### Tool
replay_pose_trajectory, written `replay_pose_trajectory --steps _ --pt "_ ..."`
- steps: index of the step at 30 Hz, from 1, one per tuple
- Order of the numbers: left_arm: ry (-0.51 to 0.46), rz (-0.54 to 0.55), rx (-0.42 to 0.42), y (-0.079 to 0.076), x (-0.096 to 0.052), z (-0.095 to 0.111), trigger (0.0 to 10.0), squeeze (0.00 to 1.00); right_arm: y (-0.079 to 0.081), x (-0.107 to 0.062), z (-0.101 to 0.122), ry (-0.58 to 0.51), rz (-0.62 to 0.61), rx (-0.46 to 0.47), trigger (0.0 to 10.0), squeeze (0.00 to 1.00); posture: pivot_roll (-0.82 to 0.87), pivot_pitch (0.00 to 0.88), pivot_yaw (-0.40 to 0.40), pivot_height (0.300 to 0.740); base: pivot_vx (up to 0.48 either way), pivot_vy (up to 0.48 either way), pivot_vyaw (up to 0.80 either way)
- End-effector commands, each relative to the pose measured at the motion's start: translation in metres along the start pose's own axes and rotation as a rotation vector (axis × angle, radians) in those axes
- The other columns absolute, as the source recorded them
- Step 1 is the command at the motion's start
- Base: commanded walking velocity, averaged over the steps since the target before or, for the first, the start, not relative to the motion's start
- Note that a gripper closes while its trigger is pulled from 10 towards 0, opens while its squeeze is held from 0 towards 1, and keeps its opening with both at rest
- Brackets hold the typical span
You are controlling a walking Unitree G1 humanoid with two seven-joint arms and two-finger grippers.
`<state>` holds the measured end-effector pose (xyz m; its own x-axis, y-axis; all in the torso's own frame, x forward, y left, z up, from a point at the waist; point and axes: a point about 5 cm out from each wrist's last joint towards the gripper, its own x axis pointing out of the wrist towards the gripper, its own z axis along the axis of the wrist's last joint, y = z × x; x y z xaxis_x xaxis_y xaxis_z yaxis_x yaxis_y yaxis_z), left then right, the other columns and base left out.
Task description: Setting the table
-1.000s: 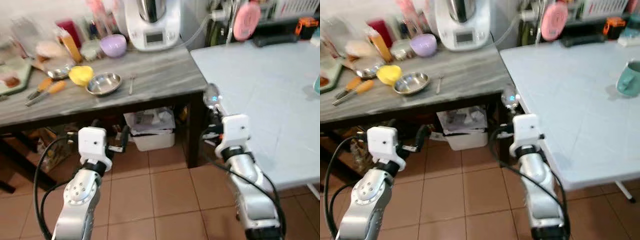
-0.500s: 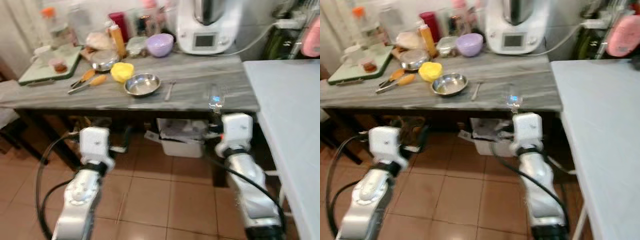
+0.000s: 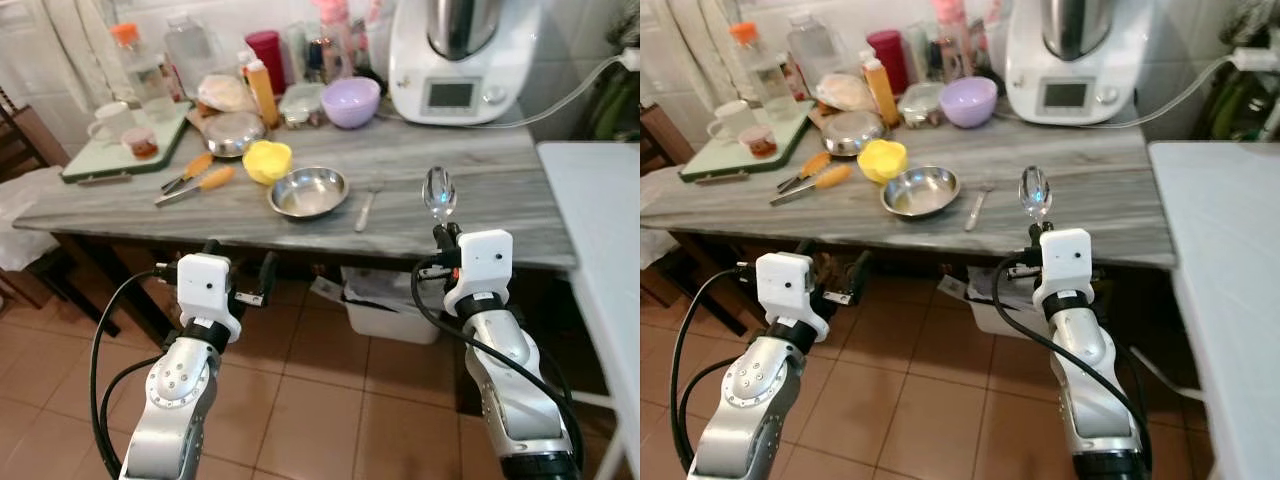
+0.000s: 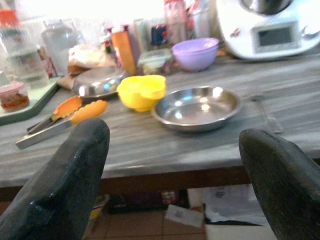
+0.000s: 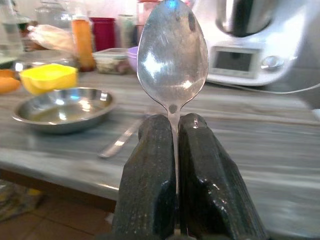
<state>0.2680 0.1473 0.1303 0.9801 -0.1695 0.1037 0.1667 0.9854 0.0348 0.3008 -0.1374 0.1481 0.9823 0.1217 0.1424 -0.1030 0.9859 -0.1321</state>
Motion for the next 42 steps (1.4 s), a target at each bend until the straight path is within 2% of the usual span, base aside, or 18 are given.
replay_pose_trajectory --steps 1,20,23,25,27,31,35,38,42 --pt "-0.013 -0.009 0.003 -0.001 0.002 0.004 10.0 0.0 -0.003 0.0 0.001 -0.004 -0.006 0.001 10.0 0.0 -0.15 0.052 0.134 0.74 0.349 0.0 -0.48" --pt "0.009 -0.024 0.008 -0.004 0.001 0.001 10.0 0.0 -0.002 -0.001 0.002 -0.005 -0.009 0.012 10.0 0.0 -0.15 0.061 0.136 0.74 0.329 0.0 -0.05" --pt "0.02 -0.022 -0.001 -0.002 -0.001 -0.001 10.0 0.0 0.0 0.0 0.003 -0.008 -0.008 0.027 10.0 0.0 -0.15 0.061 0.136 0.74 0.0 0.0 0.0" --pt "0.028 -0.094 0.019 -0.002 -0.008 -0.002 10.0 0.0 0.004 0.004 0.007 -0.001 -0.021 0.088 10.0 0.0 -0.15 0.073 0.136 0.74 0.0 0.0 0.0" --pt "0.036 -0.136 0.033 -0.003 -0.012 -0.002 10.0 0.0 0.006 0.005 0.007 0.003 -0.024 0.111 10.0 0.0 -0.14 0.084 0.142 0.74 0.0 0.0 0.0" --pt "0.058 -0.189 0.052 -0.002 -0.018 -0.004 10.0 0.0 0.01 0.007 0.007 0.008 -0.028 0.137 10.0 0.0 -0.14 0.095 0.156 0.74 0.0 0.0 0.0" --pt "0.081 -0.251 0.051 -0.004 -0.025 -0.005 10.0 0.0 0.014 0.011 0.008 0.023 -0.033 0.201 10.0 0.0 -0.13 0.104 0.165 0.74 0.0 0.0 0.0" --pt "0.075 -0.324 0.066 -0.01 -0.03 -0.002 10.0 0.0 0.019 0.016 0.004 0.077 -0.049 0.304 10.0 0.0 -0.13 0.116 0.17 0.74 0.0 0.0 0.0" --pt "0.084 -0.366 0.072 -0.011 -0.033 0.0 10.0 0.0 0.024 0.022 0.006 0.094 -0.049 0.353 10.0 0.0 -0.13 0.136 0.177 0.74 0.0 0.0 0.0"
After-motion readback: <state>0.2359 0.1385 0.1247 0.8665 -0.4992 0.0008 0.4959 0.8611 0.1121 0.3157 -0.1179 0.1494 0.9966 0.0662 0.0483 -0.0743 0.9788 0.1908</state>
